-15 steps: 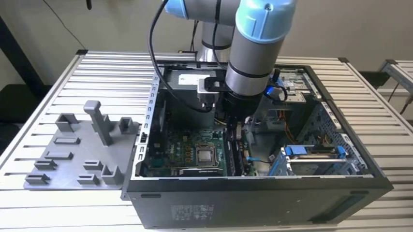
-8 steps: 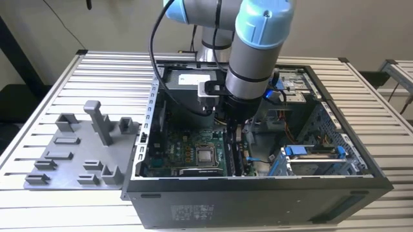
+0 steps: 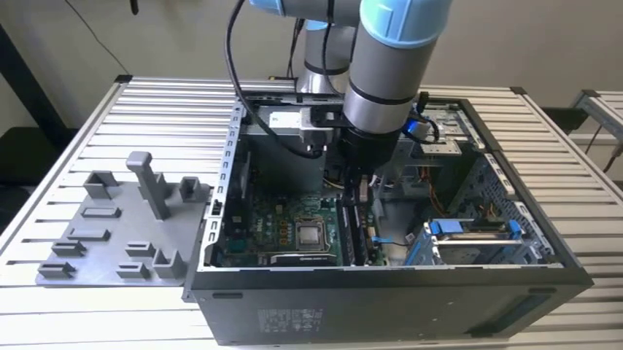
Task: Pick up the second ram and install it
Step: 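Press down the second ram until it locks into place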
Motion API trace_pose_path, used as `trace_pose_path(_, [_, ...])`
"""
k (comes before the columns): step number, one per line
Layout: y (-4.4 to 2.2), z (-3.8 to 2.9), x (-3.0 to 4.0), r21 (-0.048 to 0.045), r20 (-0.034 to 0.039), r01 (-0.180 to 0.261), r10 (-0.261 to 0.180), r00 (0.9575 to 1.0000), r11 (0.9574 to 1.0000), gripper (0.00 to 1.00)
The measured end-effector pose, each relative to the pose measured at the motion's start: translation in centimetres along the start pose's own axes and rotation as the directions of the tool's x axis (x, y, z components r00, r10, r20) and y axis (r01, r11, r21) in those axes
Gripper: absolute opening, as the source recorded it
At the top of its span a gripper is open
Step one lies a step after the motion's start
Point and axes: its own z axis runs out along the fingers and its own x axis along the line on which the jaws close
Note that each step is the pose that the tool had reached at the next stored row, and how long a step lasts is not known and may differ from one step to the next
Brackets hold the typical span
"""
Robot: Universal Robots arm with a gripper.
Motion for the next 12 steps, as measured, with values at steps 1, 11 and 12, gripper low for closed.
trace_pose_path(1, [0.00, -0.47, -0.03, -0.0001, -0.0004, 0.000, 0.000, 1.0000, 1.0000, 0.11])
trace_pose_path(11, [0.02, -1.46, -0.05, -0.0002, -0.0007, 0.000, 0.000, 1.0000, 1.0000, 0.11])
trace_pose_path(12, [0.02, -1.46, -0.05, -0.0001, -0.0007, 0.000, 0.000, 1.0000, 1.0000, 0.11])
